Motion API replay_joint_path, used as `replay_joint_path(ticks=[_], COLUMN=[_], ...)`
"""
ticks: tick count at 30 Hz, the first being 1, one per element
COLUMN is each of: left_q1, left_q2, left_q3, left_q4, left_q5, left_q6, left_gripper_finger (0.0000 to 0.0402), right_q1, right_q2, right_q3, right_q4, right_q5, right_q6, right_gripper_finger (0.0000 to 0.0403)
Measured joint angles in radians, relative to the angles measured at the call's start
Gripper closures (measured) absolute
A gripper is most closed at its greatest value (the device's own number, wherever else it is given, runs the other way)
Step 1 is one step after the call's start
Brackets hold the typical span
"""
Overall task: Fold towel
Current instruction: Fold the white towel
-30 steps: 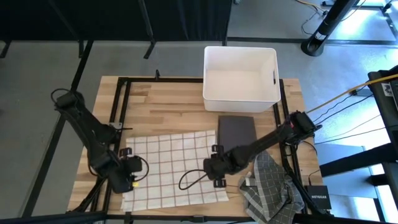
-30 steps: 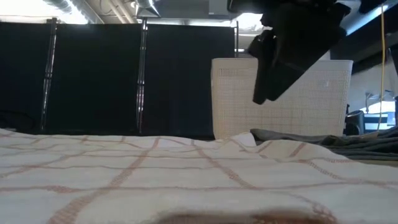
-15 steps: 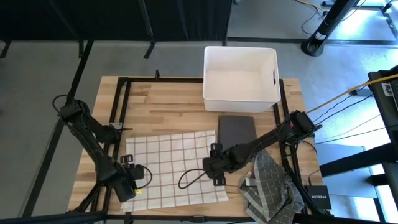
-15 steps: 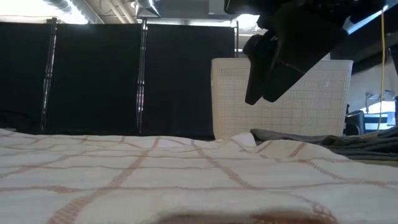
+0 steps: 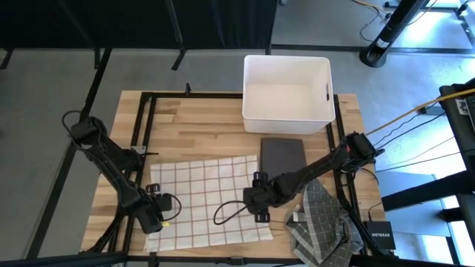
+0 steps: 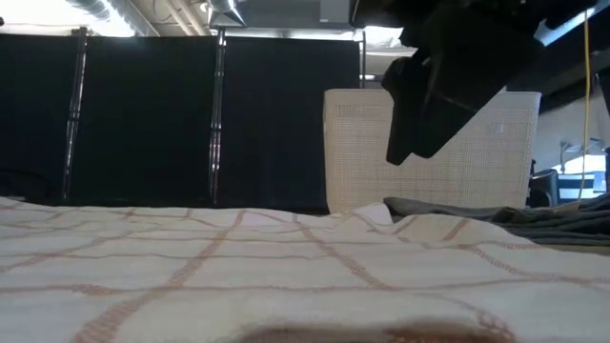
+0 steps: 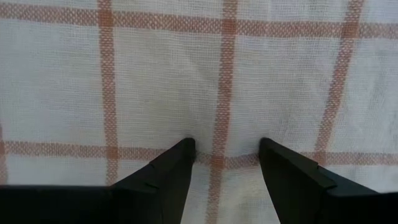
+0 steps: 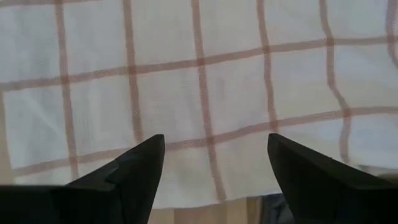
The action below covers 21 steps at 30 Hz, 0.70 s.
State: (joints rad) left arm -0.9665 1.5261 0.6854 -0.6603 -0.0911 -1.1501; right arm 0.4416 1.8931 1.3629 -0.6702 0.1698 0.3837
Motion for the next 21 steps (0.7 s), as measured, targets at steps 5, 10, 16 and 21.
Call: replay_joint_path(ticks=[5,10,16,21], left_q1=[-0.003,-0.003,-0.014,-0.017], left_q2=[-0.011,-0.03,-0.031,-0.031], left_q3=[-0.009,-0.003,-0.002,-0.008], left_q4=[0.014,0.026,0.037,0.036], left_q5=[-0.017,-0.02,-0.021,-0.023], left_q6=[0.011,0.021,0.032,0.053], left_gripper_finger=[0.0219,0.0219,0.0219,0.0219], right_q1=[0.013,0.004,-0.011,-0.009], right_q2=[0.002,0.002,0.002,-0.004], right_q3=[-0.054,-0.139,-0.279,-0.323], right_q4=[0.084,0.183,0.359,0.37], right_q5=[-0.002,0.04,-0.041,-0.031], right_q6=[-0.024,-0.077,-0.073,-0.053], right_gripper_finger=[0.0113,0.0113,0.0113,0.0124])
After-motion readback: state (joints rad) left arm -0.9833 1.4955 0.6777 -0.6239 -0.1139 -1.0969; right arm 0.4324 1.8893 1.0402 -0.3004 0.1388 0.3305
